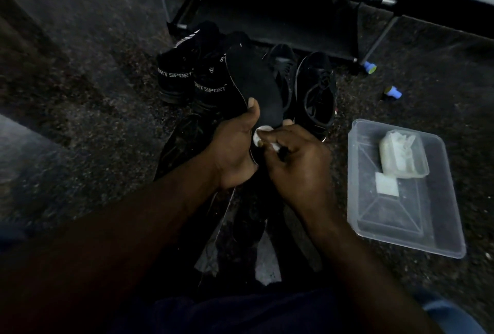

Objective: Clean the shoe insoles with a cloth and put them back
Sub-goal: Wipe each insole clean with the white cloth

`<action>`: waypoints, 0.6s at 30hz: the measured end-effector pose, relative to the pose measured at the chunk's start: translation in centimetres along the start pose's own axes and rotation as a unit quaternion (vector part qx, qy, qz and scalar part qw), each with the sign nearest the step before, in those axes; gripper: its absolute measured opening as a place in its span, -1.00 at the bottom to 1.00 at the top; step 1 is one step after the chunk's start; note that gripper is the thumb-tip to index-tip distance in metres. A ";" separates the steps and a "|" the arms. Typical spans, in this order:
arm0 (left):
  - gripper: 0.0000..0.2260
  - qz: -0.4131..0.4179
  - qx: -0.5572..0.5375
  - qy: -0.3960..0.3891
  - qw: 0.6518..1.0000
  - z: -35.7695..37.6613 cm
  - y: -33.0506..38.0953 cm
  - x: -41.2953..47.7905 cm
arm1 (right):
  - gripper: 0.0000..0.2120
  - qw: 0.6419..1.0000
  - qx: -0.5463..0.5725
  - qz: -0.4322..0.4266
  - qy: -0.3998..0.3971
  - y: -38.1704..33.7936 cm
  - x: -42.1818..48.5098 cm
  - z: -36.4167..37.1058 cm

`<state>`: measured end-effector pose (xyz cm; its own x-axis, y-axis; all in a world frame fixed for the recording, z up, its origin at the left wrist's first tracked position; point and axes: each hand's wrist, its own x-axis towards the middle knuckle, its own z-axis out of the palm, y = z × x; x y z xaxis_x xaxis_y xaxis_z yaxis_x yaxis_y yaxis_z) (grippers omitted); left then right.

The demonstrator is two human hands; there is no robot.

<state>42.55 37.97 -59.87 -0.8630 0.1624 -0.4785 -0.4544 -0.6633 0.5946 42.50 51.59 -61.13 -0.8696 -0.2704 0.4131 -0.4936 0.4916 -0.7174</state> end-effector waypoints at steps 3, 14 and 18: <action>-0.34 0.013 0.012 0.008 1.000 0.2 0.2 0.1 | -0.81 0.999 -0.028 0.022 0.030 1.1 0.6 -0.9; -0.34 0.028 -0.033 0.002 0.999 -0.2 1.1 0.2 | -0.83 0.999 0.004 0.018 0.030 1.3 0.6 -1.0; -0.29 -0.002 -0.010 -0.004 1.000 -0.3 0.8 0.3 | -0.83 1.000 0.009 0.000 -0.001 0.6 0.0 -0.5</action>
<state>41.96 37.30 -59.74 -0.8625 0.1717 -0.4760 -0.4543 -0.6771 0.5790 42.21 52.30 -61.27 -0.8698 -0.2717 0.4118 -0.4933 0.4773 -0.7272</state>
